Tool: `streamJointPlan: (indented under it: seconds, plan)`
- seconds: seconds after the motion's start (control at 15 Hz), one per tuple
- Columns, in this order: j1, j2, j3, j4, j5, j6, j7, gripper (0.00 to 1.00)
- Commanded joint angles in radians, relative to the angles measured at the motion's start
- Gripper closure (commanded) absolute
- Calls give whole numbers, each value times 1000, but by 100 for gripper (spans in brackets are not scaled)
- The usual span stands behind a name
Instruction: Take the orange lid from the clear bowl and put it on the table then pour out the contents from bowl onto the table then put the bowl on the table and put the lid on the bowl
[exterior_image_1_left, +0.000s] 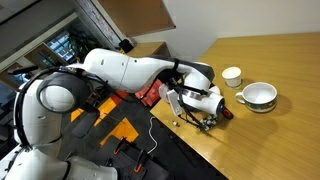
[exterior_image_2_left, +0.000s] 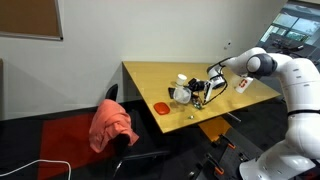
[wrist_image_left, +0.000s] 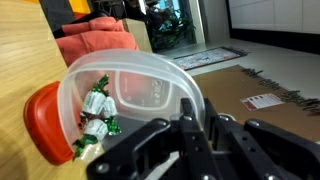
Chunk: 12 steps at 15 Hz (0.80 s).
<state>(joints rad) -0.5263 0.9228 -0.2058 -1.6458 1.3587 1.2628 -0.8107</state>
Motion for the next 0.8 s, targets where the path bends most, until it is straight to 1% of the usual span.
streamJointPlan:
  seconds: [0.0,0.47,0.53,0.6,0.73]
  plan:
    - [-22,45,7,79,21,-95,85,96]
    - [-47,94,12,151,32,-208,162,96]
    - [-26,72,-6,108,20,-165,111,96]
    - [-27,76,-7,111,20,-167,111,86]
    - [-27,79,-8,111,20,-167,111,86]
